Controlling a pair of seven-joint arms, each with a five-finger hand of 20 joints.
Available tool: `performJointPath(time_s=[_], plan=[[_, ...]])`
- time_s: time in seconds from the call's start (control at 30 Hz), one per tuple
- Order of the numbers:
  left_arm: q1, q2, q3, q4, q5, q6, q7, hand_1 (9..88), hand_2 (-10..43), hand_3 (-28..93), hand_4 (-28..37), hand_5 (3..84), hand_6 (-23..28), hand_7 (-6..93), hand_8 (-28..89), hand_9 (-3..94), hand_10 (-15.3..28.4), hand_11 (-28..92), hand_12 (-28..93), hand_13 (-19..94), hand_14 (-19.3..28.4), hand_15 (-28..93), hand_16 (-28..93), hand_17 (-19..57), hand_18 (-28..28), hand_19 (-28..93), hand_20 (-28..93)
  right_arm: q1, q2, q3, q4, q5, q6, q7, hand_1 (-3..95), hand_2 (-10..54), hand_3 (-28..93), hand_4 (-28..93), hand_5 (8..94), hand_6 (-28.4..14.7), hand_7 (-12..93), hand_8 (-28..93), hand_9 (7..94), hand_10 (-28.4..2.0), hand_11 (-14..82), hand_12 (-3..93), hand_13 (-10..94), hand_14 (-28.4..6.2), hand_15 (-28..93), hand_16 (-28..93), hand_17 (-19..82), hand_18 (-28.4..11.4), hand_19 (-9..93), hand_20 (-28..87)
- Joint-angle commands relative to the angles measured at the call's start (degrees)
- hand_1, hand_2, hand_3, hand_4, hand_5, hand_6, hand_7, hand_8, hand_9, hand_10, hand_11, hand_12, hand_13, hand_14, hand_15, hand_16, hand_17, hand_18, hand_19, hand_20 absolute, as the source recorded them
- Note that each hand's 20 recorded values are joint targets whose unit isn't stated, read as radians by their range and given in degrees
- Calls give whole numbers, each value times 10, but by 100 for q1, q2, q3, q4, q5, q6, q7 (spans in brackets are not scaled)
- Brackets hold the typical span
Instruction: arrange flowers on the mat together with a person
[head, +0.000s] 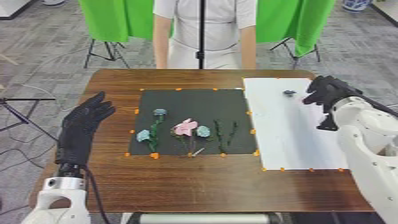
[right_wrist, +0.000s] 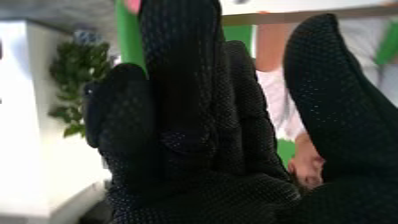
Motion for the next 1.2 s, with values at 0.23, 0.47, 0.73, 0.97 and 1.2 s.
performJointPath(time_s=[0.23, 0.47, 0.73, 0.97, 1.2], plan=[[48, -56, 29, 10, 13, 5, -6, 252, 3, 643, -189, 432, 31, 129, -53, 415, 126, 172, 164, 338, 171, 184, 49, 40, 145, 87, 199, 1144, -387, -392, 1236, -1014, -399, -380, 427, -95, 656, -144, 557, -6, 161, -70, 826, -132, 190, 181, 937, -32, 414, 198, 722, -46, 829, 208], [14, -20, 54, 27, 4, -40, -14, 252, 3, 642, -188, 432, 31, 129, -52, 416, 126, 172, 164, 338, 172, 184, 49, 40, 145, 88, 198, 1253, -650, -367, 1648, -1513, -721, -380, 423, -95, 662, -139, 555, 0, 163, -73, 826, -132, 184, 177, 937, -32, 415, 193, 722, -45, 832, 197], [-10, 0, 38, 43, -5, -57, -11, 252, 3, 642, -188, 433, 32, 129, -52, 416, 126, 172, 163, 338, 172, 183, 49, 40, 145, 87, 198, 1085, -822, -249, 1927, -1827, -251, -286, 421, -95, 667, -146, 568, 0, 172, -72, 815, -134, 180, 177, 937, -30, 406, 196, 720, -41, 831, 184], [50, -20, 17, 28, -31, -15, 39, 252, 3, 642, -189, 433, 32, 129, -52, 416, 127, 171, 163, 338, 171, 184, 50, 40, 145, 87, 198, 711, -1019, -68, 2167, -1760, 795, -476, 830, -95, -143, 338, 692, -29, 197, 60, 903, -105, 80, 335, 937, -18, 458, 192, 742, -39, 779, 344], [44, -26, 15, 27, -32, -7, 34, 253, 4, 640, -188, 432, 32, 128, -53, 416, 127, 170, 163, 338, 172, 183, 49, 40, 145, 87, 198, 539, -974, -92, 2183, -1283, 1405, -513, 919, -95, -283, 509, 789, -32, 200, 181, 937, -92, 131, 333, 937, -15, 510, 168, 765, -46, 796, 356]])
